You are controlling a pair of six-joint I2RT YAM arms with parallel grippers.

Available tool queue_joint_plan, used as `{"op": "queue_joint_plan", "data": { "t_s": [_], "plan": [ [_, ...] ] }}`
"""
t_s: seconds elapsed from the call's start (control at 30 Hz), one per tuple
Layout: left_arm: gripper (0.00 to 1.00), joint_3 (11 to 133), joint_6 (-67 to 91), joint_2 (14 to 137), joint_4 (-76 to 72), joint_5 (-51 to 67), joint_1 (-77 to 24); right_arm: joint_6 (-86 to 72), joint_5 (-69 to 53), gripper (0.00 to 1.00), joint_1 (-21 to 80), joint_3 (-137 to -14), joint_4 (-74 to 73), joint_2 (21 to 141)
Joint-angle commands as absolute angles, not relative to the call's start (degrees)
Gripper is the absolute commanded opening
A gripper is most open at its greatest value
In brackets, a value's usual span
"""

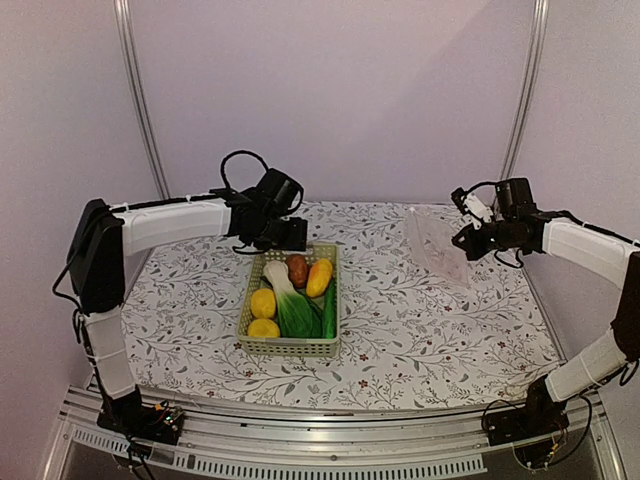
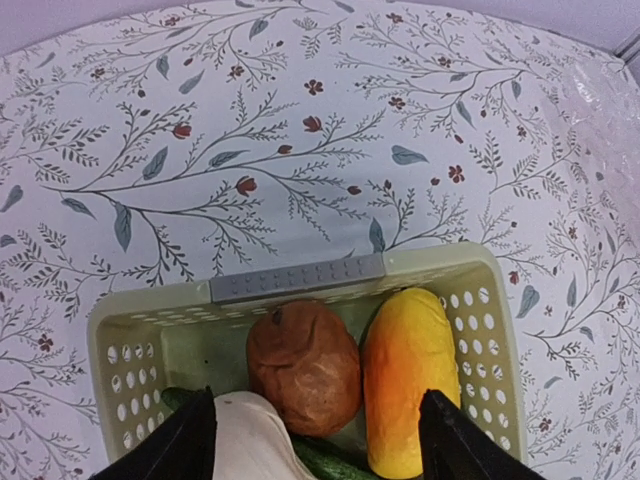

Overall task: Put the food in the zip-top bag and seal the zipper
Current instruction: Pick up the fake vegetable from the bin.

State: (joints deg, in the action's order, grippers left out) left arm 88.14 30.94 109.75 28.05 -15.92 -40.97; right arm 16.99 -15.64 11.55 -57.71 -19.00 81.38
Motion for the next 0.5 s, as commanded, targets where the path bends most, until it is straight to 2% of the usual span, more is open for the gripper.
{"op": "queue_joint_plan", "data": {
  "t_s": [0.0,0.1,0.47],
  "plan": [
    [0.7,93.73,28.7,115.45,33.95,-12.64,-39.18,17.5,-16.5,0.0,11.52,-56.78,-18.57,80.44],
    [0.73,96.33,27.75,118.51,35.34,-12.51,-39.0,17.65,-16.57,0.0,11.57,-56.61,-18.55,80.04],
    [0.71,97.33,28.81,123.66,37.83,-11.79,-38.28,17.5,-17.44,0.0,11.58,-56.41,-18.73,80.13]
  ]
}}
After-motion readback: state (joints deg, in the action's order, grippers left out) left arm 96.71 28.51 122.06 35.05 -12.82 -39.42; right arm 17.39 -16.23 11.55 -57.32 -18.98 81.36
